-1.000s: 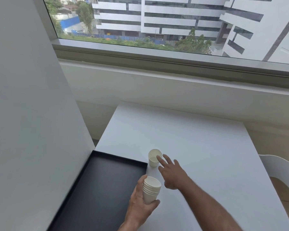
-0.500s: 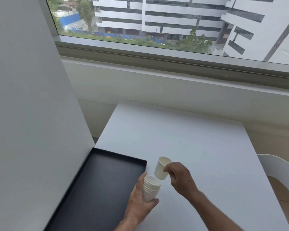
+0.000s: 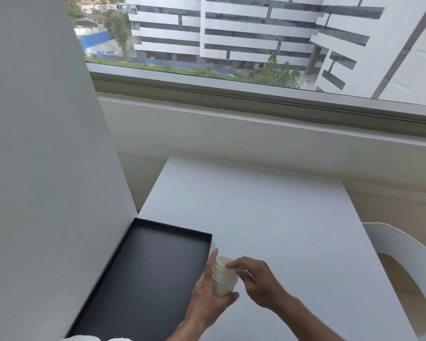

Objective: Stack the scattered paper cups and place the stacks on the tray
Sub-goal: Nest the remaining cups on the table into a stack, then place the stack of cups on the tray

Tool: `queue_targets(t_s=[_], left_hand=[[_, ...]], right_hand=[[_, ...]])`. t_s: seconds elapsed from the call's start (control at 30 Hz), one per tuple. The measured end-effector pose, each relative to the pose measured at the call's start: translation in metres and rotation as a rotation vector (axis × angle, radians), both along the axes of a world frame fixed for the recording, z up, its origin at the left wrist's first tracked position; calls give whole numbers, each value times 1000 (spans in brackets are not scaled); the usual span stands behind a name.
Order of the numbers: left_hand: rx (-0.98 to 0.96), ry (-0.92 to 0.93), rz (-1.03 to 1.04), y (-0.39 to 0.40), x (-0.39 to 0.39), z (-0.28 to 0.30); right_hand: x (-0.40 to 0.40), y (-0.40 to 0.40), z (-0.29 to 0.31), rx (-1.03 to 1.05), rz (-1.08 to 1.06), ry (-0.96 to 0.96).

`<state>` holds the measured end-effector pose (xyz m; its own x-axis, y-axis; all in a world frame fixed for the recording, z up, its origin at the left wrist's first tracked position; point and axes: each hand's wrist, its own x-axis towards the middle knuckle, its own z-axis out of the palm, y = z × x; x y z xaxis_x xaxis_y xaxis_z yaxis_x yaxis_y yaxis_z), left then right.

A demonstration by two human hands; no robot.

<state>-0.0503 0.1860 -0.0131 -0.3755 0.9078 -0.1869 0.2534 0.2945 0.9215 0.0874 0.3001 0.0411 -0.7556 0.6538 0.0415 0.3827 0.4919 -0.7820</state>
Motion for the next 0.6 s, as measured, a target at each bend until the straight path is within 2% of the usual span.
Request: queue_targets(t_s=[0.17, 0.27, 0.37, 0.6], left_hand=[[19, -76, 63, -10, -3, -1], [50, -137, 150, -14, -4, 2], [44, -202, 242, -18, -1, 5], [29, -522, 478, -36, 7, 10]], right_hand=[[1, -30, 3, -92, -68, -10], [5, -57, -8, -306, -221, 44], [5, -85, -22, -437, -248, -10], [-6, -120, -27, -359, -409, 128]])
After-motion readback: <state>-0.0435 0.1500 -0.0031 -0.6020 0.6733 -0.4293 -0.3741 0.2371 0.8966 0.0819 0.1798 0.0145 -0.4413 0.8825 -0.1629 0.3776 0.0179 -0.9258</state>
